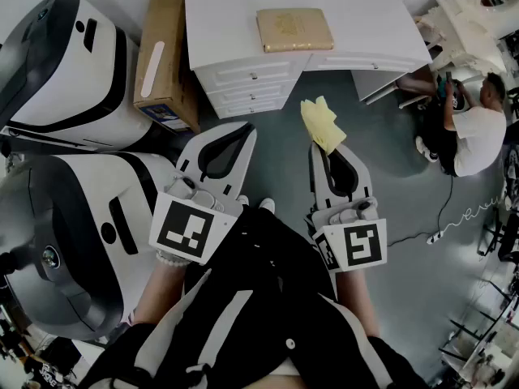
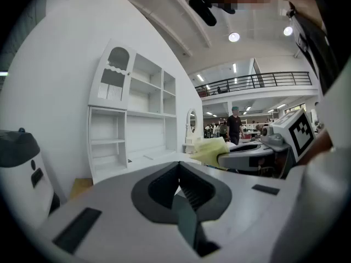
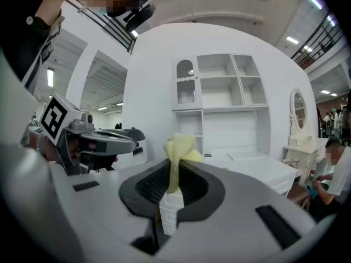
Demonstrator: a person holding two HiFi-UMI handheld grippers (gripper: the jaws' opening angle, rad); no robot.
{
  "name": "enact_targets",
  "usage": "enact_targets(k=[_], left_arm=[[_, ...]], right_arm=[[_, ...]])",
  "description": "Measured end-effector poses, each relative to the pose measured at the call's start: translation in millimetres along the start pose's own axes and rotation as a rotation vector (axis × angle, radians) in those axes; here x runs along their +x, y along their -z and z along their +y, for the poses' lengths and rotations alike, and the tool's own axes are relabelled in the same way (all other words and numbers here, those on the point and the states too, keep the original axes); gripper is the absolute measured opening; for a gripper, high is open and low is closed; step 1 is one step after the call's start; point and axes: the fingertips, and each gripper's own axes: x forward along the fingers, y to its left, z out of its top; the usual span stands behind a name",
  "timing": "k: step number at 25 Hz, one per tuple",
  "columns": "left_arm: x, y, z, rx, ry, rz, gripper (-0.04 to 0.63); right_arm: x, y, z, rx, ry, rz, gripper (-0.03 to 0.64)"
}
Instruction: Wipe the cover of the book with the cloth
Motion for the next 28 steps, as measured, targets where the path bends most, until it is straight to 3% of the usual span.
enact_targets(k=[28], left_arm=[[18, -18, -39, 0.006, -0.019, -0.019, 0.000]], right_arm=[[-33, -3, -38, 0.029, -0.002, -0.034, 0.036]])
